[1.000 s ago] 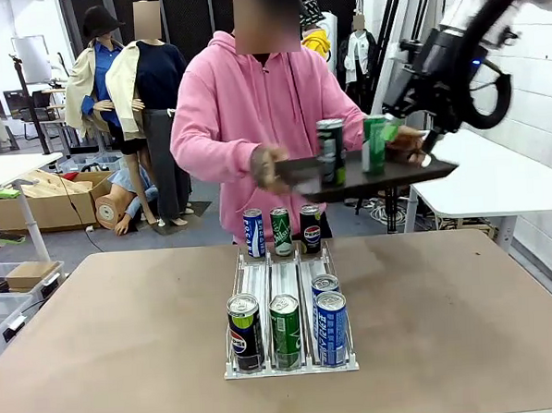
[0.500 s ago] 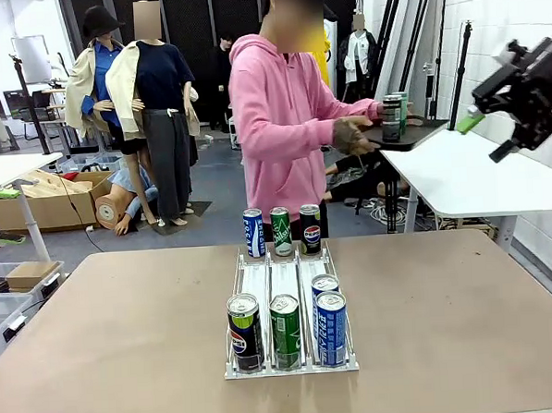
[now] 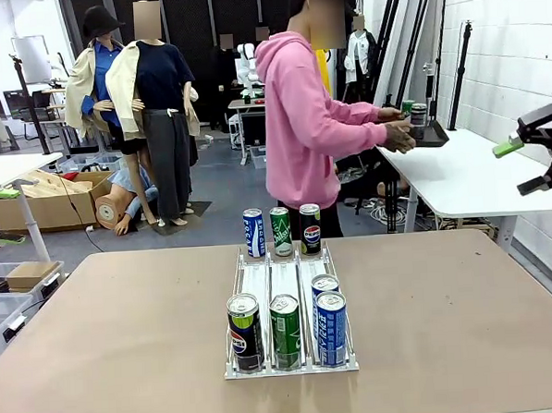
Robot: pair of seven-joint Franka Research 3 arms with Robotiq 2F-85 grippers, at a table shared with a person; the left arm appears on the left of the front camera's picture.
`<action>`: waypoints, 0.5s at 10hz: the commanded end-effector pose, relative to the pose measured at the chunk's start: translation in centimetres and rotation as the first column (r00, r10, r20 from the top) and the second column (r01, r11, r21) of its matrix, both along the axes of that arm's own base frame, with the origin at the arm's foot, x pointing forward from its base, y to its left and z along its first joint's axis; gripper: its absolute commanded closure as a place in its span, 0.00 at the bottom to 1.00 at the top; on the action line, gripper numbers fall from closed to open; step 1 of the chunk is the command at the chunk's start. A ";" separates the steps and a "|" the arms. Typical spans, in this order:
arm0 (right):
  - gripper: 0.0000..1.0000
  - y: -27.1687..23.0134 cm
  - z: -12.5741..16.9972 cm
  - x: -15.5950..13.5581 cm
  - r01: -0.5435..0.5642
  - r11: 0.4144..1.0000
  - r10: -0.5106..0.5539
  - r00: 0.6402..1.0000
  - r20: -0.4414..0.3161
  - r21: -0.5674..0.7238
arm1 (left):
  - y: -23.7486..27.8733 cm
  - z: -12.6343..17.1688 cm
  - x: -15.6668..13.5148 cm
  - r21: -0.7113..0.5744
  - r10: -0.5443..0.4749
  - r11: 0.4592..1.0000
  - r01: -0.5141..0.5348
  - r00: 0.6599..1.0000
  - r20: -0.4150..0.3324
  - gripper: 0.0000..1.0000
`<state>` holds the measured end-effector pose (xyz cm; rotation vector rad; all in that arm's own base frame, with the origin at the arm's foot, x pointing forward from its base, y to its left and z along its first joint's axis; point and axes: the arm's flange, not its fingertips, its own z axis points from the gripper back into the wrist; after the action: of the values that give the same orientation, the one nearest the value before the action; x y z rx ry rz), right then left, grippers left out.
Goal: Retrieve and hand over the desired beverage to the person.
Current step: Place the picked can on the Handle tray extended by the person.
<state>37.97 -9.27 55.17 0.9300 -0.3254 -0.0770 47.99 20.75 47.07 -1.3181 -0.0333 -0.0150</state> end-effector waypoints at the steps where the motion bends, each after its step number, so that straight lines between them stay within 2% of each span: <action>1: 0.00 0.0 -2.8 -0.5 0.011 0.996 -0.014 0.999 0.032 0.087 | -0.1 0.1 -0.3 0.003 0.006 1.000 -0.006 1.000 0.003 0.00; 2: 0.00 -0.5 -3.5 -0.9 0.015 0.991 -0.020 0.999 0.035 0.131 | -0.1 0.1 -0.3 0.003 0.006 1.000 -0.006 1.000 0.003 0.00; 4: 0.00 -0.7 -3.1 -1.2 0.006 0.989 -0.014 0.999 0.052 0.148 | -0.1 0.1 -0.3 0.003 0.006 1.000 -0.006 1.000 0.003 0.00; 5: 0.00 -0.7 -3.5 -0.8 0.029 0.994 -0.029 1.000 0.006 0.108 | -0.1 0.1 -0.3 0.003 0.006 1.000 -0.006 1.000 0.003 0.00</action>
<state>36.96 -10.12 51.71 1.0479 -0.3527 -0.1191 47.99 20.75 47.07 -1.3181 -0.0333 -0.0150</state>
